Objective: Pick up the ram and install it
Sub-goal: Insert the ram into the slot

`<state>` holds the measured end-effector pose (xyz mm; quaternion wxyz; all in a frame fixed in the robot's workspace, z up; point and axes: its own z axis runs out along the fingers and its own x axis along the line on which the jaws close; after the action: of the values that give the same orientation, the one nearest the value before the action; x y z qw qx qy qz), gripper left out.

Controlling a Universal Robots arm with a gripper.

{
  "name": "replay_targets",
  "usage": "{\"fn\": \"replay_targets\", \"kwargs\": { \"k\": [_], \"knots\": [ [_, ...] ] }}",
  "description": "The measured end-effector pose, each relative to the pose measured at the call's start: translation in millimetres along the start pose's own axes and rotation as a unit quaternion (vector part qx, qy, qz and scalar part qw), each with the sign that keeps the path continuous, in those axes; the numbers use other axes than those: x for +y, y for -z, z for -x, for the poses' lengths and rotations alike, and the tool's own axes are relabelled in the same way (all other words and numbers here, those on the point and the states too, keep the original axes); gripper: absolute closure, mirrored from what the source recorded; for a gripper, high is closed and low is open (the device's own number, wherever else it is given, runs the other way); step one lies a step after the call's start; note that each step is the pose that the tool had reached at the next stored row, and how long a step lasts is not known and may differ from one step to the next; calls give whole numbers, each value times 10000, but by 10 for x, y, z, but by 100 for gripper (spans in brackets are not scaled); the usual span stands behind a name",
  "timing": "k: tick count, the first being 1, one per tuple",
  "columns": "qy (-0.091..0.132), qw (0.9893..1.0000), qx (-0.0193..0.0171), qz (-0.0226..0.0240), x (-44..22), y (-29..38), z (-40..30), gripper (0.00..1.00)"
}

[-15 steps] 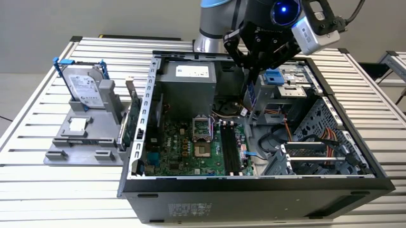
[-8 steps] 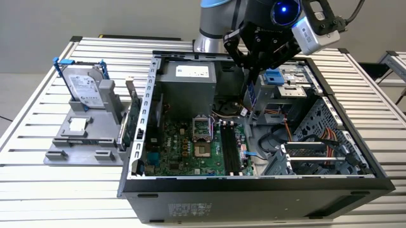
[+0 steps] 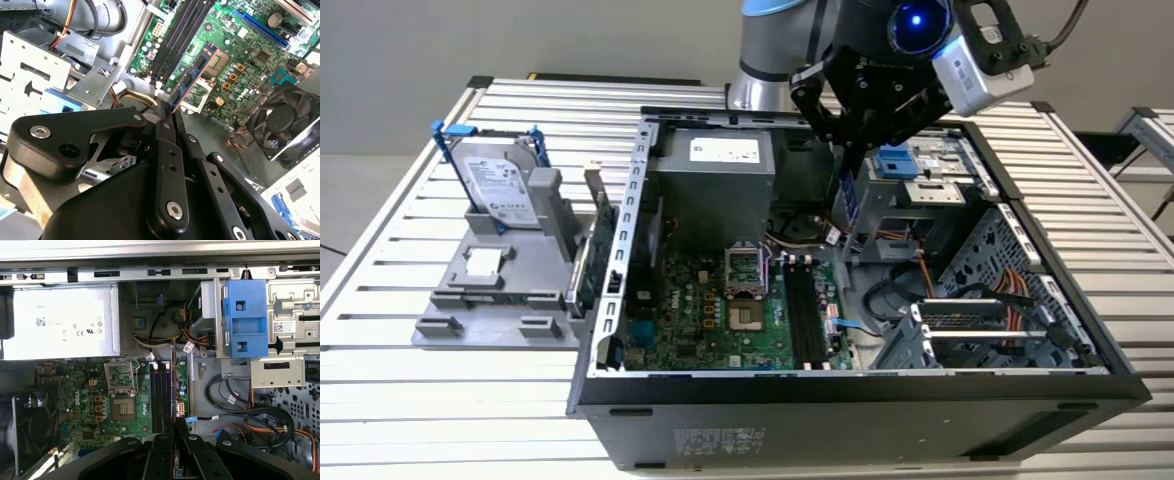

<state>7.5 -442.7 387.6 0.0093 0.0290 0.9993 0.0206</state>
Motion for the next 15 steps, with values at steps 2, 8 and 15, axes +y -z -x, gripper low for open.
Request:
{"fn": "replay_targets", "kwargs": {
  "k": [2,8,15],
  "knots": [
    [-31,10000,-1,-1,-1,-16,1,100],
    [-45,10000,-2,-1,-1,-28,1,100],
    [-70,10000,-3,-1,-3,-76,0,100]
  ]
}}
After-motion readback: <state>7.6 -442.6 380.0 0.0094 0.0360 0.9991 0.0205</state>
